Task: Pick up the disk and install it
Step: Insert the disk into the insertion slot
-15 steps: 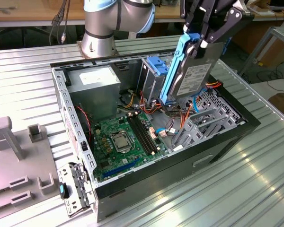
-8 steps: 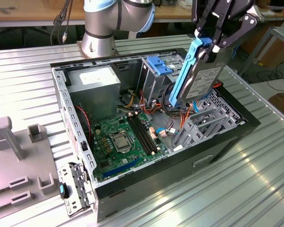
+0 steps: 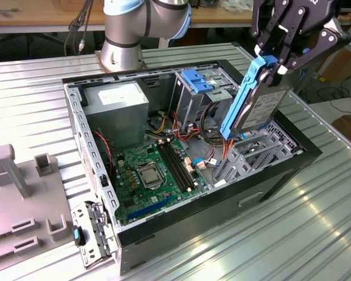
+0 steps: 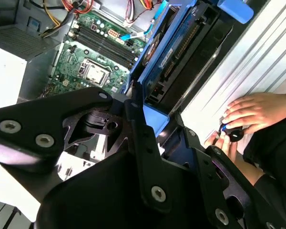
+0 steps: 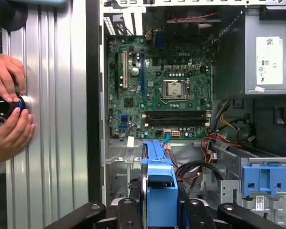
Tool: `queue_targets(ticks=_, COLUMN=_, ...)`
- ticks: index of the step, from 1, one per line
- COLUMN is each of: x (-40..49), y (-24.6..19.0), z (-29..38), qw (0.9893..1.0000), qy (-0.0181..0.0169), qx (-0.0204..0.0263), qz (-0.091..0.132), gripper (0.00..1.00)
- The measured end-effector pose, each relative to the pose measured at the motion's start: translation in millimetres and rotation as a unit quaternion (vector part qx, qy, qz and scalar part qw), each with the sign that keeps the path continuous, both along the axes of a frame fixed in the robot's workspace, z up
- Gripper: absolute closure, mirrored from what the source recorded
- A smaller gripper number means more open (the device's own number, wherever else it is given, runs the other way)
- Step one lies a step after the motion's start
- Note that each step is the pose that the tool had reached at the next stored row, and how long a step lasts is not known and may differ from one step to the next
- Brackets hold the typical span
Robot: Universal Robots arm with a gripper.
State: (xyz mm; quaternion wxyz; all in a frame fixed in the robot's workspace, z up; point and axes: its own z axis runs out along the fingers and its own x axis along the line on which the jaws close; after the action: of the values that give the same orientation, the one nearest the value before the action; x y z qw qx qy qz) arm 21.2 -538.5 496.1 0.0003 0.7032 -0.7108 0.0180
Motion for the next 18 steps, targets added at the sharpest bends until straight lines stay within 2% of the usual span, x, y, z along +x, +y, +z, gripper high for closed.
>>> queue_targets(ticks=3, x=11.5, y=-1.6, z=-2.0, qw=1.0, qy=0.0, qx=0.0001, qz=0.0, gripper=0.63)
queue_targets(ticks=15, x=31.0, y=-3.5, z=-14.4, qw=1.0, qy=0.0, qx=0.0, qz=0.0, gripper=0.63)
queue_targets(ticks=18, x=33.5, y=-3.8, z=-16.6, qw=1.0, qy=0.0, qx=0.0, qz=0.0, gripper=0.63)
